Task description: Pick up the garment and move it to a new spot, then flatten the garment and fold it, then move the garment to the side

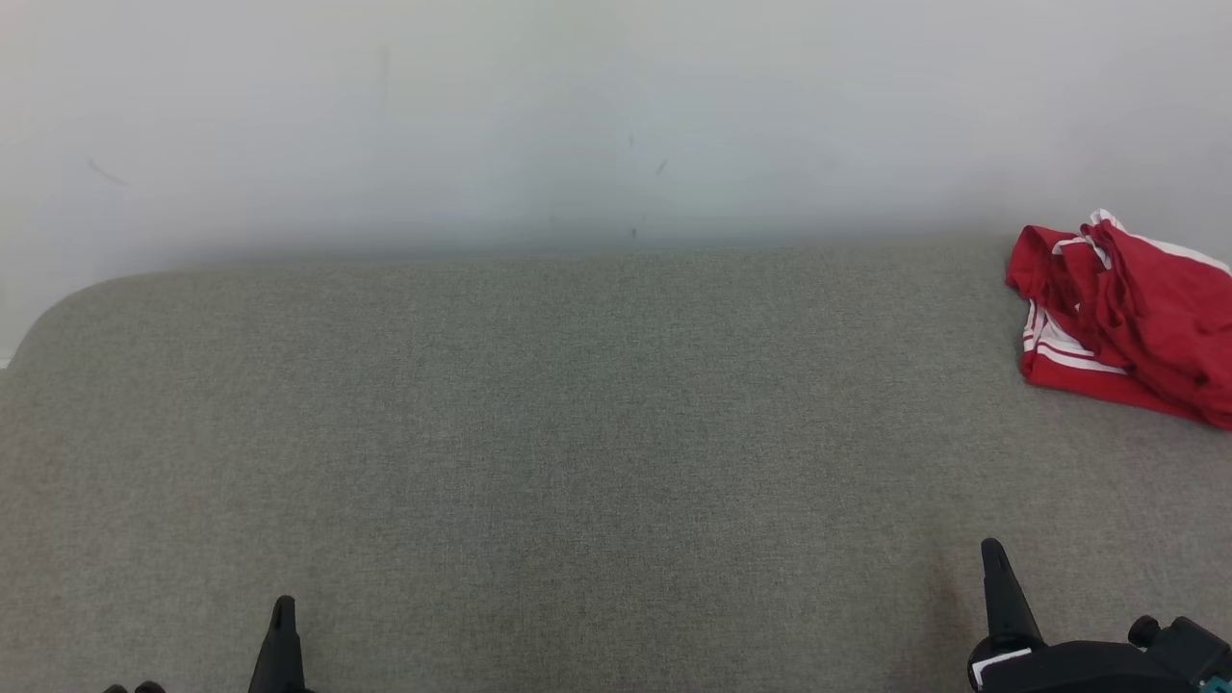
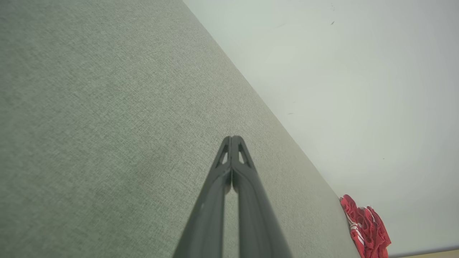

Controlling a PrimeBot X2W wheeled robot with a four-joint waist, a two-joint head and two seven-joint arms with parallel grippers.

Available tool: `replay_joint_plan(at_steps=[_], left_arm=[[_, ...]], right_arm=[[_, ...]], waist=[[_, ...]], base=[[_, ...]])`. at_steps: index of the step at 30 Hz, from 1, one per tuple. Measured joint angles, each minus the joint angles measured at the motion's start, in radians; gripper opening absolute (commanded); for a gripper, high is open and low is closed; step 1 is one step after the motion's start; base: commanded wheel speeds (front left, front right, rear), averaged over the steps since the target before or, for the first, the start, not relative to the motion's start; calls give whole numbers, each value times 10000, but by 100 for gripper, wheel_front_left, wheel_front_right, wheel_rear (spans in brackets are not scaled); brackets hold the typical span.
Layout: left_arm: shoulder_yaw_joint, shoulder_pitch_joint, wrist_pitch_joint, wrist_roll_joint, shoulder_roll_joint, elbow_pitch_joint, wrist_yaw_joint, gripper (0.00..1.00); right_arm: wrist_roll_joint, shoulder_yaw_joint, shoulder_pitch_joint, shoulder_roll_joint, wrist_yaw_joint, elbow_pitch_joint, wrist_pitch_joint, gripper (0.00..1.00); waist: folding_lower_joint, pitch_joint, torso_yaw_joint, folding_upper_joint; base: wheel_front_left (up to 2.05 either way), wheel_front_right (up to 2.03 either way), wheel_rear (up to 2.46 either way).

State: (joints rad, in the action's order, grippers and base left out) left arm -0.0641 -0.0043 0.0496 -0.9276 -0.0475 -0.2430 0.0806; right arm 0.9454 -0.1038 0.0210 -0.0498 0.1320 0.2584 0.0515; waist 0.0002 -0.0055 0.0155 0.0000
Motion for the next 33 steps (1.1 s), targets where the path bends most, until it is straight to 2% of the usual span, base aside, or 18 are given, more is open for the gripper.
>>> replay_joint_plan(at_steps=[33], left_arm=[[-274, -570, -882, -3664, -6, -23, 253, 0]], right_arm=[[3570, -61, 446, -2, -2, -54, -884, 0]], waist=[[-1, 35, -72, 1]], base=[[0, 0, 0]])
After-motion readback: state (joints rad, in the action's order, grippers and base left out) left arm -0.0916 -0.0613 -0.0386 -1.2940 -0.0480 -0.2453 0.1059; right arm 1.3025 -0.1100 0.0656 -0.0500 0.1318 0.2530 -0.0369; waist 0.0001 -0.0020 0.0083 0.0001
